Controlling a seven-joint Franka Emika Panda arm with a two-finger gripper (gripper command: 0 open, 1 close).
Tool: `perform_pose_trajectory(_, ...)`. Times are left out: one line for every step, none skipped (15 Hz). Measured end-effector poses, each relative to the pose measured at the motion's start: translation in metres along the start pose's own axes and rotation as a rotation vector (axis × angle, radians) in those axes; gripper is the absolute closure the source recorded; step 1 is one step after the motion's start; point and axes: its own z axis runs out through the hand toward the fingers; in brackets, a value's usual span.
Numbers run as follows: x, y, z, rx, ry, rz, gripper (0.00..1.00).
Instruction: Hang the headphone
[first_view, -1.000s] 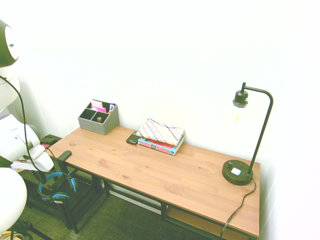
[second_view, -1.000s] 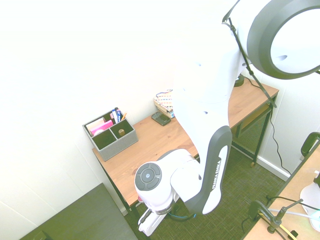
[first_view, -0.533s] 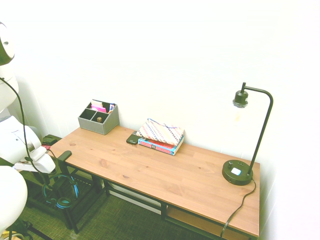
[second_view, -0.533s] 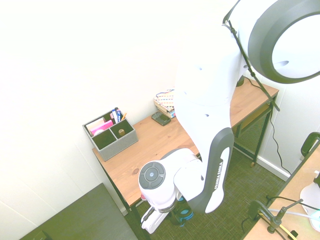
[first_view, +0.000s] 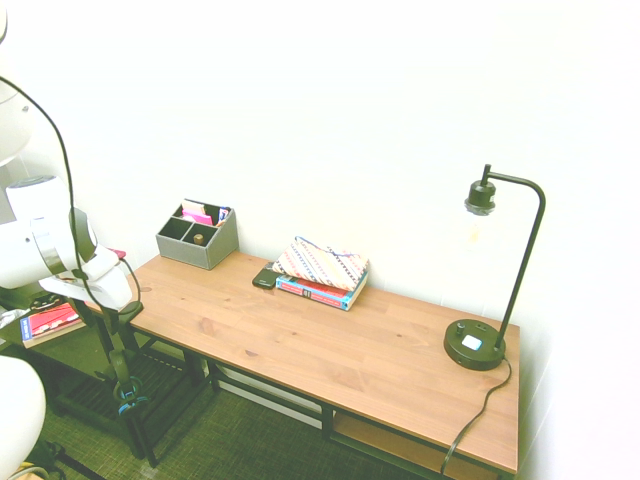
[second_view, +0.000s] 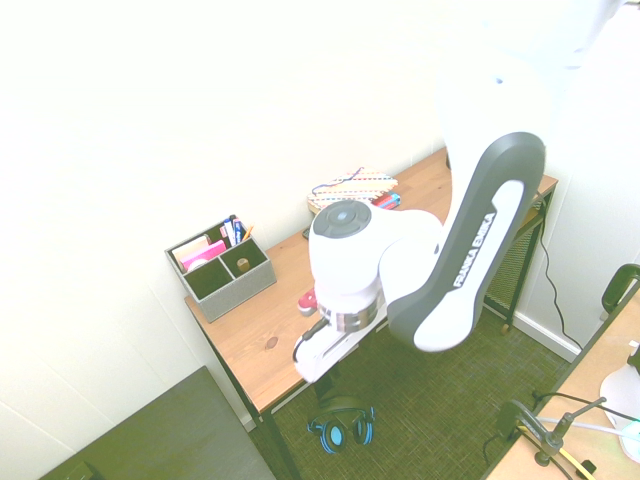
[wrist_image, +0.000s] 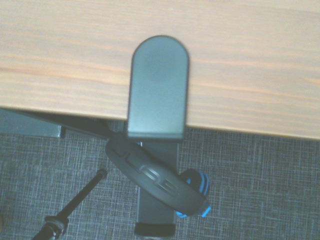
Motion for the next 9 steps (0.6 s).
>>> perform_pose_trajectory(0.011, 0.003, -0.015, 0.004, 0.0, -0.013, 0.0)
perform_pose_trajectory(0.026, 0.004, -0.03, 0.007, 0.0, -0.019, 0.0)
perform_pose_trajectory(0.046, 0.004, -0.045, 0.013, 0.001, -0.021, 0.0)
perform_pose_trajectory(0.069, 0.006, -0.064, 0.017, -0.001, -0.017, 0.0)
perform_pose_trajectory(0.095, 0.012, -0.089, 0.014, -0.007, -0.015, 0.0)
perform_pose_trajectory(0.125, 0.027, -0.117, 0.007, -0.005, -0.018, 0.0)
perform_pose_trajectory(0.158, 0.051, -0.149, 0.001, -0.002, -0.014, 0.0)
perform_pose_trajectory(0.189, 0.082, -0.182, 0.0, -0.005, -0.012, 0.0)
perform_pose_trajectory(0.212, 0.11, -0.213, 0.003, -0.009, -0.015, 0.0)
